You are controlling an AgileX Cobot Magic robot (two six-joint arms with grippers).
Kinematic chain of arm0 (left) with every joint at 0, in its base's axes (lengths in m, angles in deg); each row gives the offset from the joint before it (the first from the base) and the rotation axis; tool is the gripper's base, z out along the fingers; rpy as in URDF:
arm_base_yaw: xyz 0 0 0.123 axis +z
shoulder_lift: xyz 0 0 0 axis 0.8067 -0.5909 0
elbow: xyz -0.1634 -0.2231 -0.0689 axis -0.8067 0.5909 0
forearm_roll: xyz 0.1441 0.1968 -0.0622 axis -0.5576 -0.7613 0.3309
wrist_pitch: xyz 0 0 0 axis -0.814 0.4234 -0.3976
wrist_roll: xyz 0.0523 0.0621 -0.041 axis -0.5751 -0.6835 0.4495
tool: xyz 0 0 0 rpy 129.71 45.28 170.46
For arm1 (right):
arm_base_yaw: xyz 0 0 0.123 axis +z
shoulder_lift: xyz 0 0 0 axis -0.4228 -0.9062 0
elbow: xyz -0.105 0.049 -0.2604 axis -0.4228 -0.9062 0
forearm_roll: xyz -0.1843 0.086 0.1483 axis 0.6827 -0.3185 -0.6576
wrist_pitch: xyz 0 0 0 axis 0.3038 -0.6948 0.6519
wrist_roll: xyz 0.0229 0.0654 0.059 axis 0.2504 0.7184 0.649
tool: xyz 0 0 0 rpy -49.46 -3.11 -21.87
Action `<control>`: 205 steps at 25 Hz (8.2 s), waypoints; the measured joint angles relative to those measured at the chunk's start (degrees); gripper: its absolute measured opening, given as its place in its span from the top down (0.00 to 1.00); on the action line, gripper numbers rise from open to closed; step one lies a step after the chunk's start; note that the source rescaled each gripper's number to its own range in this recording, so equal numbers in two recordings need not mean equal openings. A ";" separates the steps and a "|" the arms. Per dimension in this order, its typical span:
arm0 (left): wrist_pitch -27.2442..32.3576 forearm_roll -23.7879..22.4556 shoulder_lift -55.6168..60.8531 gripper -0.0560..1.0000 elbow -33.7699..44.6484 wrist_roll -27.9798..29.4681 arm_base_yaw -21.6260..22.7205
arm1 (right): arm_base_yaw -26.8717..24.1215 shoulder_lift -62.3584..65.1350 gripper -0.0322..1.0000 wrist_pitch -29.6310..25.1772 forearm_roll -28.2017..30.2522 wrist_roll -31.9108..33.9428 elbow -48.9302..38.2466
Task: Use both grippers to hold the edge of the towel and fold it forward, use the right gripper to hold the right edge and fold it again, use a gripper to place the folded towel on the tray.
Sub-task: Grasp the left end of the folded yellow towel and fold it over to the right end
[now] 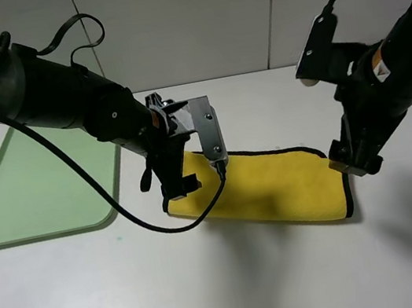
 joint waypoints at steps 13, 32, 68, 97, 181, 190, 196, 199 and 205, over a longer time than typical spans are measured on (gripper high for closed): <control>0.64 1.40 0.00 0.00 0.00 0.14 0.00 | 0.00 36.31 0.00 -20.35 -9.30 10.73 0.00; 0.64 1.58 0.00 0.00 0.00 0.14 0.00 | 0.00 67.45 0.00 -18.41 -13.82 17.73 -16.14; 0.84 1.58 0.00 0.02 0.00 0.14 0.00 | -25.98 78.21 0.00 -18.02 -16.00 17.93 -17.10; 19.13 2.33 6.82 0.02 -3.31 56.95 0.67 | -26.50 78.21 0.00 -18.02 -16.11 17.93 -17.10; 30.43 -2.07 -6.47 0.91 -13.67 79.21 2.87 | -26.50 78.27 0.00 -18.02 -16.11 17.94 -17.10; 39.74 -9.92 1.39 0.91 -14.63 77.72 4.44 | -26.50 78.27 0.00 -18.02 -16.11 17.94 -17.10; 46.38 -11.12 4.15 0.91 -15.51 71.44 6.73 | -26.50 78.27 0.00 -18.02 -16.11 17.94 -17.10; 49.30 -11.64 4.43 0.91 -16.30 67.34 7.52 | -26.50 78.27 0.00 -18.02 -16.11 17.94 -17.10; 48.95 -9.90 4.54 0.91 -16.36 65.08 7.52 | -26.50 78.27 0.00 -18.02 -16.11 17.94 -17.10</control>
